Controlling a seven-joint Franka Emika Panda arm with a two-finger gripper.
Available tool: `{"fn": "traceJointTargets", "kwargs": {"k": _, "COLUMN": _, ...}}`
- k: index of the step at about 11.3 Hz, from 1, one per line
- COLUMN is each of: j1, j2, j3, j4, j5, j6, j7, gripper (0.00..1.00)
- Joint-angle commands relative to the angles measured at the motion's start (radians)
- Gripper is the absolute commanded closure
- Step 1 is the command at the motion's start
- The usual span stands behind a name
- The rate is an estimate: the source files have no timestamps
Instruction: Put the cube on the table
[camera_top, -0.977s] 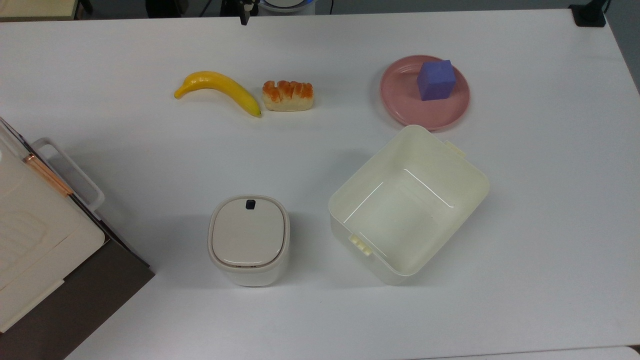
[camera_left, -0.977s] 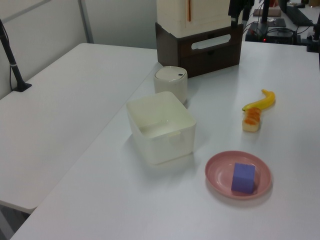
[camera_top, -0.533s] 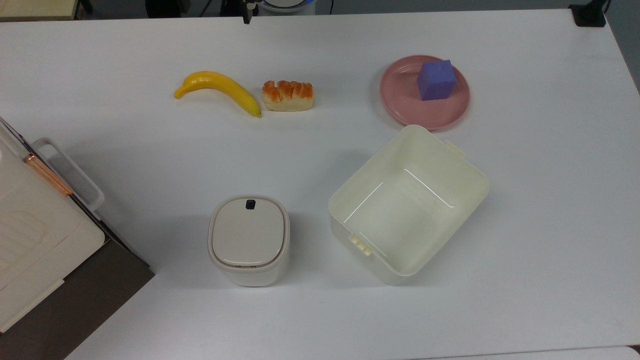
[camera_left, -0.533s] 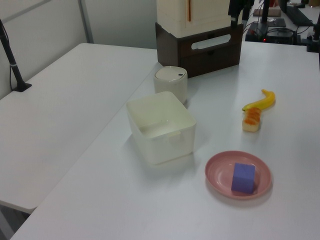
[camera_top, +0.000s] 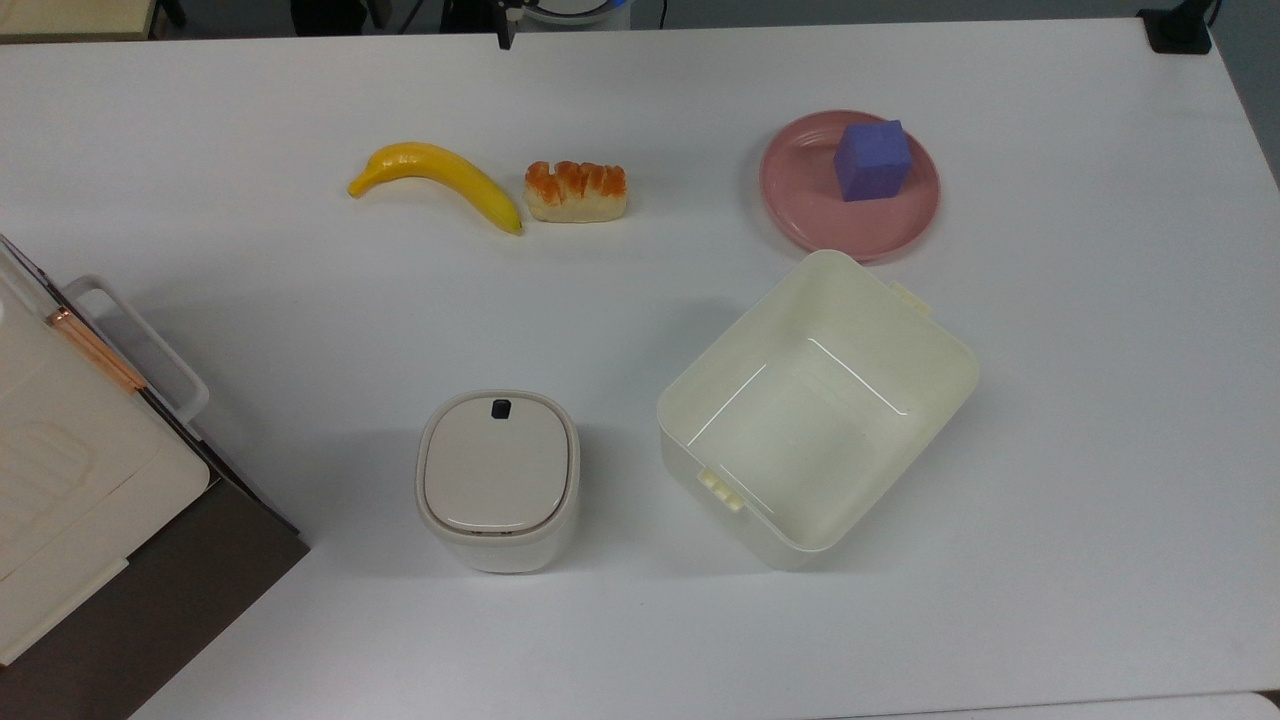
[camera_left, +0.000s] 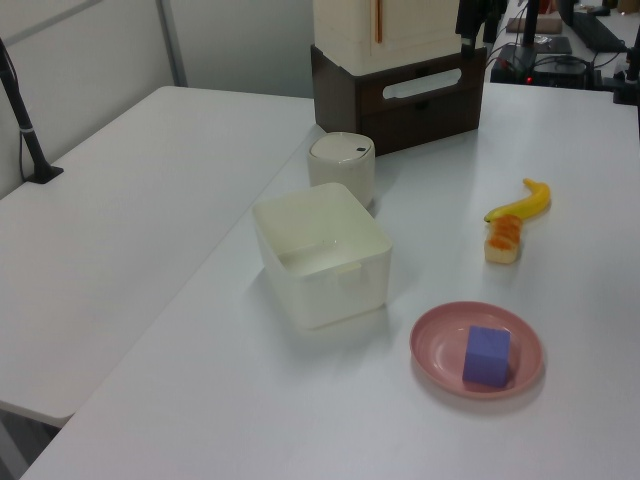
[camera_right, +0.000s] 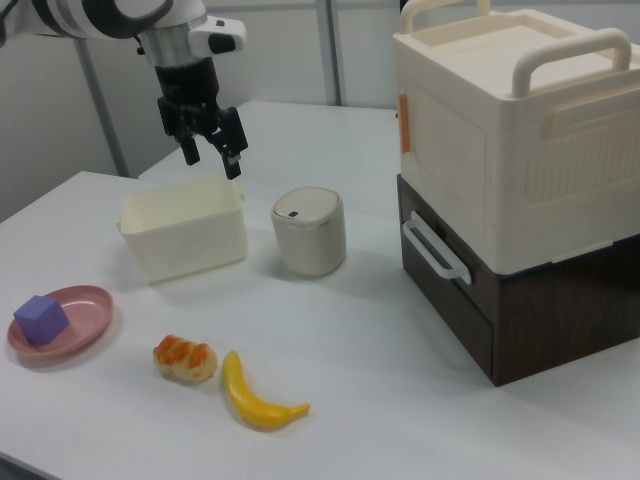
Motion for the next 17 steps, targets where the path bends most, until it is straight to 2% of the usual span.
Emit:
{"fn": "traceJointTargets", "kwargs": {"k": 1, "j1": 0.039, "j2": -0.011, "j3": -0.018, "j4": -0.006, "j5": -0.027, "j6": -0.032, "j7": 0.006, "gripper": 0.00}}
{"fn": "traceJointTargets", "kwargs": {"k": 3, "j1": 0.066, "j2": -0.011, "j3": -0.048, "j4": -0.004, "j5": -0.025, "j6": -0.028, "j7": 0.009, "gripper": 0.00}}
{"fn": "traceJointTargets", "kwargs": {"k": 5, "j1": 0.135, "j2": -0.009, "j3": -0.118, "j4": -0.004, "j5": -0.024, "j6": -0.026, "j7": 0.009, "gripper": 0.00}}
{"fn": "traceJointTargets", "kwargs": {"k": 17, "j1": 0.137, "j2": -0.009, "j3": -0.103, "j4": -0.029, "j5": -0.027, "j6": -0.026, "j7": -0.006, "gripper": 0.00}}
